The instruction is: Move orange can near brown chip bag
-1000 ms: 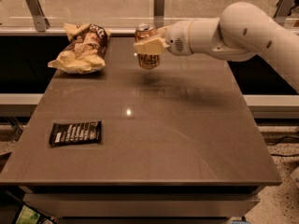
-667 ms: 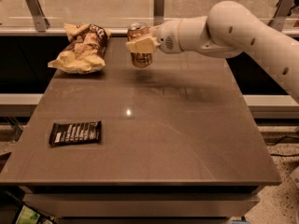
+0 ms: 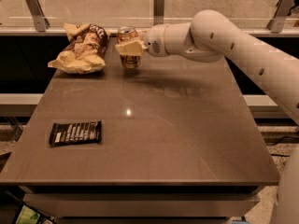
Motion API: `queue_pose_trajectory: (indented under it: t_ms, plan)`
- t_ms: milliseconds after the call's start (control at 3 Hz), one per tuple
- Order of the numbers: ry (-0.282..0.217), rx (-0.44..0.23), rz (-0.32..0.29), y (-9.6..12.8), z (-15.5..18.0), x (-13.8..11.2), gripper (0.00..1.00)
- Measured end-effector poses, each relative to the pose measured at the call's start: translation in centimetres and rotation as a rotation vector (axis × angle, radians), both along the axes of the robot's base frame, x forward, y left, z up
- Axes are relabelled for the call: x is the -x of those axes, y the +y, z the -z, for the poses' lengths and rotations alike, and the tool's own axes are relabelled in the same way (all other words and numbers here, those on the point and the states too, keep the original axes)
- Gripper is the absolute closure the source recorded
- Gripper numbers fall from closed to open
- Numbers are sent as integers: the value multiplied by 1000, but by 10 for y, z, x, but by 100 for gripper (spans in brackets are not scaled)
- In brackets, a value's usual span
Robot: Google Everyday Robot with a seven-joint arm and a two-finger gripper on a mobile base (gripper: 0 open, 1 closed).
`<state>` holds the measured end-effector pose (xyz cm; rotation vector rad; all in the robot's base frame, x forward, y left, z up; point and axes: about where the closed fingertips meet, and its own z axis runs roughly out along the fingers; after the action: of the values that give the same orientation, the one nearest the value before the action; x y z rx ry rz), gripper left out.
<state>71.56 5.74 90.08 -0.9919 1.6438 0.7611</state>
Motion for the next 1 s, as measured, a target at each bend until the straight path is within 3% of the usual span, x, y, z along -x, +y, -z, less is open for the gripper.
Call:
queue_pose_trajectory:
  t_ms: [1000]
  plan:
    - [-49, -26, 37, 39, 22, -13, 100]
